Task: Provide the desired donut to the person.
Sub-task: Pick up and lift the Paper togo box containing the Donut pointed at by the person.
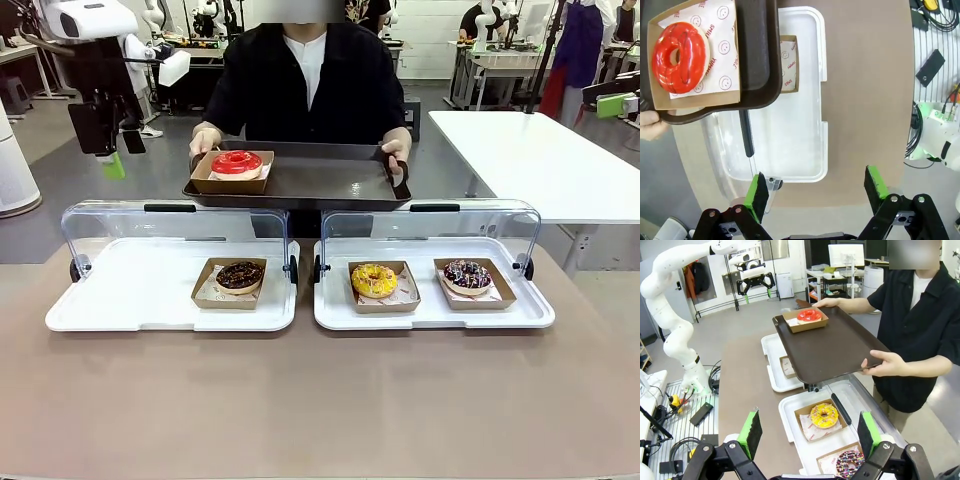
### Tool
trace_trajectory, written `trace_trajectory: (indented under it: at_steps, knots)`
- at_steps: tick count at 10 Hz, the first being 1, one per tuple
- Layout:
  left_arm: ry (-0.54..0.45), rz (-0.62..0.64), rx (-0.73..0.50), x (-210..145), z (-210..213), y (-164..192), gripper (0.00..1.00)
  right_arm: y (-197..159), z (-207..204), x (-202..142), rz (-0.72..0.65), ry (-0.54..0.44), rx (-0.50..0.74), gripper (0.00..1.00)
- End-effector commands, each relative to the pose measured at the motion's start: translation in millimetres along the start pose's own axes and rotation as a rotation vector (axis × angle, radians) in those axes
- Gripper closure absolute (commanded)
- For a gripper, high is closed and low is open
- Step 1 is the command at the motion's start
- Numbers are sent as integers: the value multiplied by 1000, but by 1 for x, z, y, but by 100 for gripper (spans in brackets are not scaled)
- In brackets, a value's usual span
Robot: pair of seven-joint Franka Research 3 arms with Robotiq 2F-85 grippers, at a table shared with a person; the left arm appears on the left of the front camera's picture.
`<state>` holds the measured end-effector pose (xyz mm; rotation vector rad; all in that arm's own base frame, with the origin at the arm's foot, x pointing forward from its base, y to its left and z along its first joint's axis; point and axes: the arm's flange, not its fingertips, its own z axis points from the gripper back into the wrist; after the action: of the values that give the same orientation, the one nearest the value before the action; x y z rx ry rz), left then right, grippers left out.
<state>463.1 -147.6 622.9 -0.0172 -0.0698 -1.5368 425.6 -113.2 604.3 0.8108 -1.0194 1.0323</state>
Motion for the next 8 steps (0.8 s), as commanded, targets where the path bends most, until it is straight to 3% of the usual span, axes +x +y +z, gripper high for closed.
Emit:
trace_trajectory:
  at_steps: [1,5,6,8]
  knots:
    - [-3,1,5,0,3,1,0,-1,-1,2,3,-19,3,0]
    - [0,0,1,0,0,0,0,-1,-1,2,3,-19,3,0]
    - [-221,-28,14,-35,11,11,0,-1,-1,2,3,-19,3,0]
    - [-562,75,15,-121,11,17,0,-1,-1,2,3,-19,3,0]
